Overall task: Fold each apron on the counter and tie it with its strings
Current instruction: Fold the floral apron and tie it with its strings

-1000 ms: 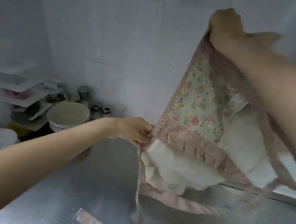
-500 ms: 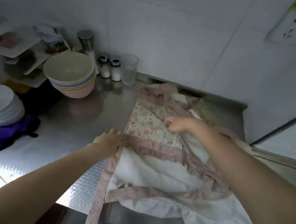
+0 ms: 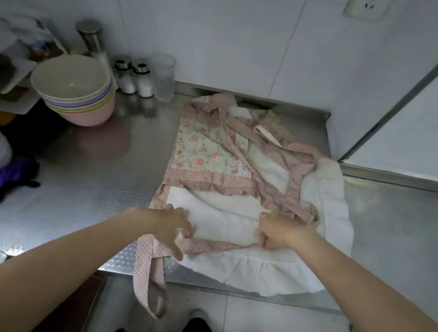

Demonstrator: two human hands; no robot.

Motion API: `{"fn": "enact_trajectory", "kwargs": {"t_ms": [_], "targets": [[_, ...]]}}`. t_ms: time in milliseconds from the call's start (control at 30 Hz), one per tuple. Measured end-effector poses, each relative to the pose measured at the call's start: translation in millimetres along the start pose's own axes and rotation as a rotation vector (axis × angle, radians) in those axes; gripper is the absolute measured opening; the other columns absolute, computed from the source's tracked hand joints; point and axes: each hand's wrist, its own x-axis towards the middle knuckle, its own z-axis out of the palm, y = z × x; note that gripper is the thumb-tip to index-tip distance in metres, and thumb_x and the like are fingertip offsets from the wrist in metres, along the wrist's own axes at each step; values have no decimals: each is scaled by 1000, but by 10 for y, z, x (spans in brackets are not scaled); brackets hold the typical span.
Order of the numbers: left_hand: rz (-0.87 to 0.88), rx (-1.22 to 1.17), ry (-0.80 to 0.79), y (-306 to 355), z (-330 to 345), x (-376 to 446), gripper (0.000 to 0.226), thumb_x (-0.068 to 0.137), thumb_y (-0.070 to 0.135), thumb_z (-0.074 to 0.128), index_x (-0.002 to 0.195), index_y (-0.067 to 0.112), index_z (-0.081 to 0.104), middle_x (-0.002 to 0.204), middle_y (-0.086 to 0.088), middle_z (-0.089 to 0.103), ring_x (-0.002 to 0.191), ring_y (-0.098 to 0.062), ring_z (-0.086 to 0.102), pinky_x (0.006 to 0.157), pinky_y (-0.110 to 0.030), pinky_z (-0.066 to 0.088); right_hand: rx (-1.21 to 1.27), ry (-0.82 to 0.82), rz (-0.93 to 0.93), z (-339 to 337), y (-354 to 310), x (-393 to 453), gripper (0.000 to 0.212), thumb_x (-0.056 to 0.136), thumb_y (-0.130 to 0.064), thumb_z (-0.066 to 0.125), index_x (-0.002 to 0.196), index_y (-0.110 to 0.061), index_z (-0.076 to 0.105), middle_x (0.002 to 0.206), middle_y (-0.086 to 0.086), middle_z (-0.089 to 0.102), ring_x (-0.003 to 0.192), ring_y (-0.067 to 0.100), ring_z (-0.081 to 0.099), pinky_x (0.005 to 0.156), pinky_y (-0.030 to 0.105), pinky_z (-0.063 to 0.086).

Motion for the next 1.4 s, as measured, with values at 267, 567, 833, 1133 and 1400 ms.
{"fn": "enact_trajectory", "kwargs": {"t_ms": [267, 567, 833, 1133, 1400], "targets": [[-76, 50, 253, -36, 322, -229, 94, 74, 40, 71, 146, 19, 14, 140, -3, 31, 132, -26, 31, 111, -38, 26, 302, 410, 464, -241, -91, -121, 43, 92, -5, 48, 134, -2, 36, 140, 19, 31, 124, 38, 42, 98, 43, 40], [-8, 182, 230, -156, 477, -368, 67, 88, 19, 57, 147, 18, 24, 156, -4, 14, 142, -21, 20, 115, -27, 19, 206, 33, -82, 414, -796, -381, 57, 83, -33, 65, 130, -12, 43, 129, 8, 36, 117, 28, 40, 93, 35, 42], [-76, -254, 367, -356, 475, -610, 39, 82, 16, 66, 120, 9, 58, 125, -2, 57, 111, -20, 56, 92, -25, 40, -146, 65, 43, 570, -1064, -375, 57, 82, -11, 65, 130, -9, 35, 137, 12, 21, 124, 35, 26, 77, 41, 47], [-152, 355, 258, -169, 798, -655, 104, 72, 42, 73, 148, 27, 4, 146, -8, 16, 134, -27, 23, 110, -39, 29, -108, 50, -28, 402, -983, -379, 28, 90, -14, 52, 114, -2, 57, 122, 13, 39, 108, 32, 45, 76, 34, 41], [-243, 272, 405, -153, 938, -555, 79, 81, 51, 59, 146, 32, 18, 143, -2, 25, 130, -24, 28, 106, -39, 29, 488, 502, 314, 37, -687, -299, 22, 93, -7, 39, 113, -3, 49, 104, 19, 61, 100, 35, 59, 81, 39, 48]]}}
